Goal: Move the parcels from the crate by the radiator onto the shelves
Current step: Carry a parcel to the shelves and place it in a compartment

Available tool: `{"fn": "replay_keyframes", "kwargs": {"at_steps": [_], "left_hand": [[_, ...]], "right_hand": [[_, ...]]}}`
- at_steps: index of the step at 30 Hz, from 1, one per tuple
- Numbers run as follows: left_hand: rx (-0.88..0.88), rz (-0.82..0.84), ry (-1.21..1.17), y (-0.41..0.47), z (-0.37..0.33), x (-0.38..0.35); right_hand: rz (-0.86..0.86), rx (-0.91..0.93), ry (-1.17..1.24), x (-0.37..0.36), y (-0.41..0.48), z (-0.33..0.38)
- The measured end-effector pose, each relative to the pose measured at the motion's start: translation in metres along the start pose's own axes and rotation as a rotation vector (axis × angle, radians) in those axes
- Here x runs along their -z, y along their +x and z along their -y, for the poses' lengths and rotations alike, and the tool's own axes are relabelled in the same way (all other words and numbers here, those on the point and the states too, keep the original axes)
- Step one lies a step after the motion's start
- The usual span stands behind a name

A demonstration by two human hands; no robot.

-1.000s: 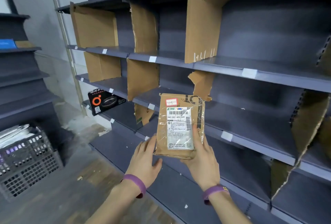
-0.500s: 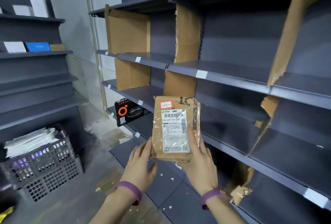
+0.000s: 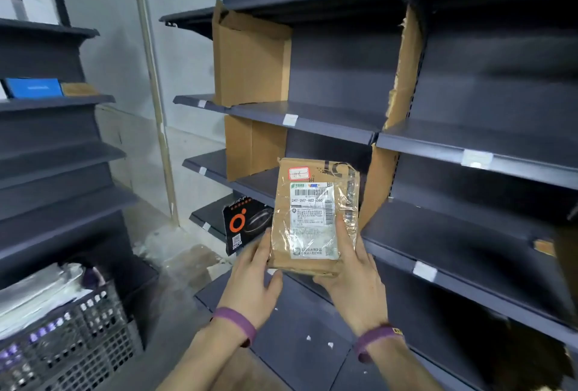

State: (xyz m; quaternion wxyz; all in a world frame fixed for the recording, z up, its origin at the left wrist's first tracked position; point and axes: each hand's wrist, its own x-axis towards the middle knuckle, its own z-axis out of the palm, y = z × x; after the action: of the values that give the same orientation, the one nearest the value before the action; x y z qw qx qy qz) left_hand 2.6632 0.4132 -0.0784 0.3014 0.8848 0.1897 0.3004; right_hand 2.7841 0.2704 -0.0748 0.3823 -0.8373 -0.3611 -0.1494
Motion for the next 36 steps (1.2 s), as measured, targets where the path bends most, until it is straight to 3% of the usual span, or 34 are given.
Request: {"fn": "replay_keyframes", "kwargs": {"at_steps": [14, 19, 29, 36], "left_hand": [[-0.103, -0.137, -0.176, 0.184, 0.11, 0.053], [-0.223, -0.152, -0.282, 0.257, 0.126, 0.081], [-0.403, -0.117, -0.347, 0.365, 0.12, 0.09], [-0.521, -0.04, -0.428, 0.42, 0.117, 0.078]], "right_hand": [[-0.141, 0.087, -0.037, -0.107, 0.176, 0.07], [-0.233, 0.109, -0.076, -0.134, 0.238, 0.093], [-0.404, 0.111, -0.144, -0.117, 0.306, 0.104], [-0.428, 0.115, -0.154, -0.109, 0.342, 0.103]]}}
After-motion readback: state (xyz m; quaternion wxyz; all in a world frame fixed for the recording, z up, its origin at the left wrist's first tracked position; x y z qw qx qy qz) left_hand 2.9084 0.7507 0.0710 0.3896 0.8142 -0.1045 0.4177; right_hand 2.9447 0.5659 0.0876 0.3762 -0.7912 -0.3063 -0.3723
